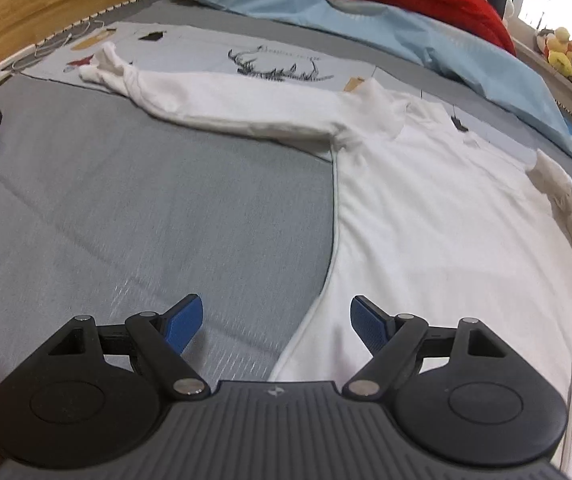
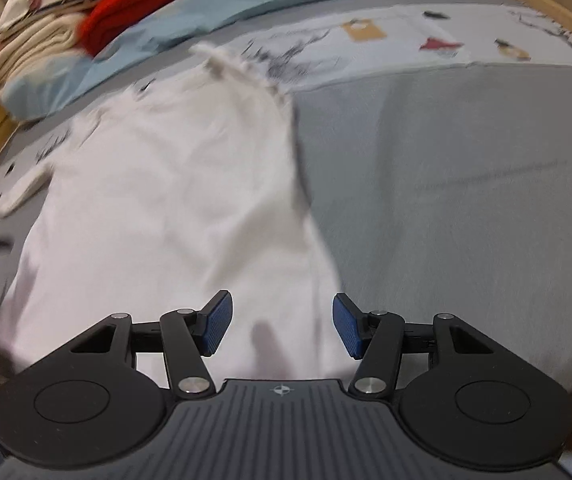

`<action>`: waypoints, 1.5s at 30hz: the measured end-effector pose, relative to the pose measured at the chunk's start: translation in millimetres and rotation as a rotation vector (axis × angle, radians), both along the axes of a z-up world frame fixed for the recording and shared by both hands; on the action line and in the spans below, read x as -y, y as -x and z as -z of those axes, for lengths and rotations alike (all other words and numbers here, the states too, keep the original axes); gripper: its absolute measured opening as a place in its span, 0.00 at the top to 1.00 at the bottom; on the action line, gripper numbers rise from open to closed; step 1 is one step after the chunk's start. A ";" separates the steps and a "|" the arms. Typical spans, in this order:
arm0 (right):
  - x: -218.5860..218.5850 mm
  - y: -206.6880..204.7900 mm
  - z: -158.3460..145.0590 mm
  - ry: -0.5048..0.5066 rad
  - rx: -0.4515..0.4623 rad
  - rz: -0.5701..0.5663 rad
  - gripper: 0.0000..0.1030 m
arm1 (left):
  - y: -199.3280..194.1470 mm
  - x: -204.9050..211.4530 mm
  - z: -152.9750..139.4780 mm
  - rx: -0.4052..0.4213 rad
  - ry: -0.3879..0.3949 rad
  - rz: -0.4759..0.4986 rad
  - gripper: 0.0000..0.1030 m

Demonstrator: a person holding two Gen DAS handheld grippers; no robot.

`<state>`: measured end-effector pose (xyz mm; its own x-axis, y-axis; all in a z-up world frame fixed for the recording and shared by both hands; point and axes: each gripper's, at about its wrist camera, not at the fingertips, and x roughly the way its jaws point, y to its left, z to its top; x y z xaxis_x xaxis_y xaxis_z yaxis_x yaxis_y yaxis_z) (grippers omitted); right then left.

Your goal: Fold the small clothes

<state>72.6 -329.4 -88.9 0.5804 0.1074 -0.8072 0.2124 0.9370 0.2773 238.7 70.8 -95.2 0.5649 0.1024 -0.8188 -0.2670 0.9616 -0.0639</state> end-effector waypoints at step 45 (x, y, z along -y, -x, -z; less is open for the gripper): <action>178.3 -164.8 -64.5 0.206 0.095 0.376 0.34 | -28.7 1.5 -2.6 -0.018 -0.026 0.062 0.18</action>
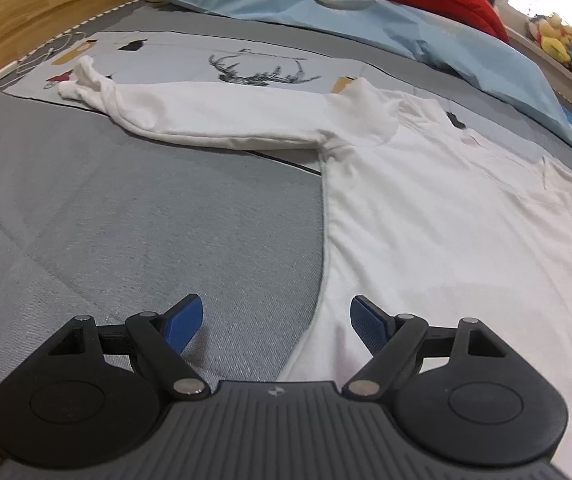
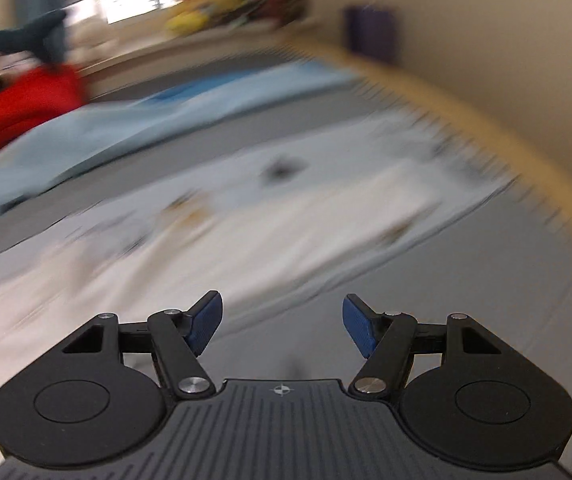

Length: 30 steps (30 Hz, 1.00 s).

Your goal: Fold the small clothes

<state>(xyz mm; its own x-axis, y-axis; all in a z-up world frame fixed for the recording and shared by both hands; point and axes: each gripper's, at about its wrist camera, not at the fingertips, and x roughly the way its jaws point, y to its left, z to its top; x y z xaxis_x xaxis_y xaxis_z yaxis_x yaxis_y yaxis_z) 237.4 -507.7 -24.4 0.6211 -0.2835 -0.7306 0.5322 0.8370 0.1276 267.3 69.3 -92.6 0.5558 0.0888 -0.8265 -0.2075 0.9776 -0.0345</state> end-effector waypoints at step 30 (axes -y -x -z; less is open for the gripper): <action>-171.1 161.6 60.5 -0.112 -0.056 -0.361 0.90 | 131.6 -13.5 4.0 -0.093 0.040 0.311 0.92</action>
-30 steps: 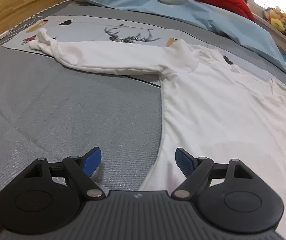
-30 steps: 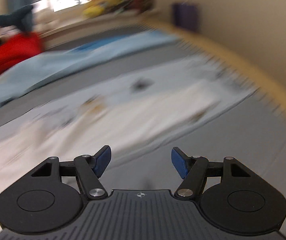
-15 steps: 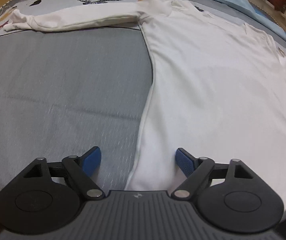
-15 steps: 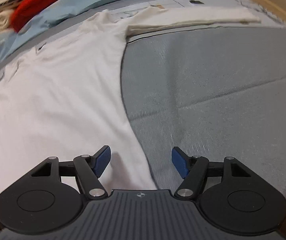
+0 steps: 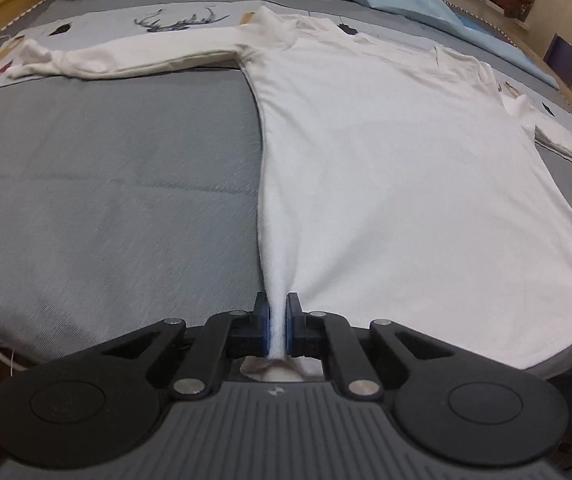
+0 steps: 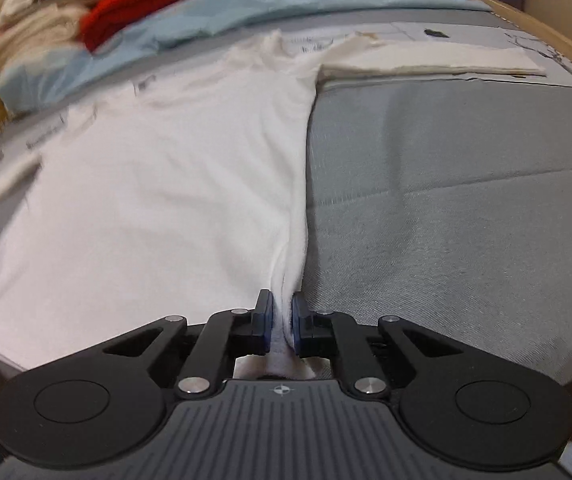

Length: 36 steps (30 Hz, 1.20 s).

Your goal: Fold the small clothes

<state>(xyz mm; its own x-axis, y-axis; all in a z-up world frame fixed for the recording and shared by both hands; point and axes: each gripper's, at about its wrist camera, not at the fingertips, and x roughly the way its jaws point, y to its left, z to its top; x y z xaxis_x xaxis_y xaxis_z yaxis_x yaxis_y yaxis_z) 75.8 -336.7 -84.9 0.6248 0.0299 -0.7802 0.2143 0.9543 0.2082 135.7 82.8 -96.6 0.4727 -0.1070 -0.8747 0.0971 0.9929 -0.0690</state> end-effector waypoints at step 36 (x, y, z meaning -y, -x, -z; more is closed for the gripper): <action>-75.1 -137.4 -29.0 -0.037 0.140 -0.147 0.35 | -173.0 -70.1 -29.2 0.154 -0.103 -0.407 0.16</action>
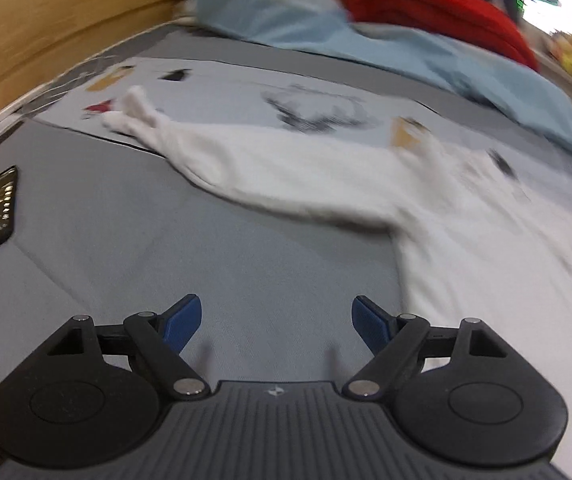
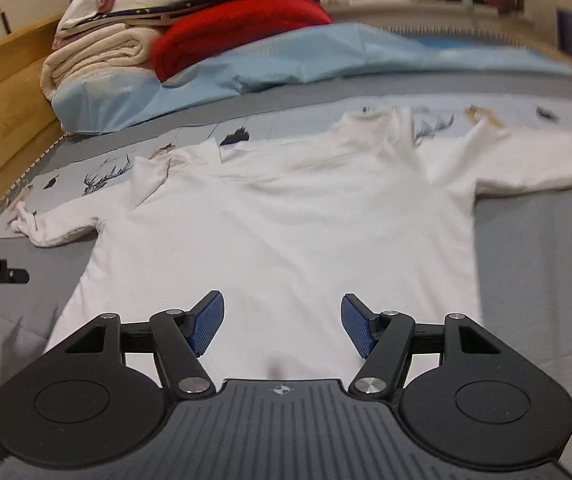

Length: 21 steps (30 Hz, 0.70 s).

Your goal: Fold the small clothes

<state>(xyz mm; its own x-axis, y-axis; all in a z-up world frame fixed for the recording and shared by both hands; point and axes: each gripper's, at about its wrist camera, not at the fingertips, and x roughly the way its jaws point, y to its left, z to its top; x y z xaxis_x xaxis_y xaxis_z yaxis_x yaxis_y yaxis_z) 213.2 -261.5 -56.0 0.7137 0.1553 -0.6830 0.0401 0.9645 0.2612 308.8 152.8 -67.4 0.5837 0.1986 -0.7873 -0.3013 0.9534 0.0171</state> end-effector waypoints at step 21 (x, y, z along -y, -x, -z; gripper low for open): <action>35.1 -54.2 42.0 -0.022 -0.188 0.167 0.35 | -186.5 -158.9 17.1 0.029 0.314 -0.379 0.16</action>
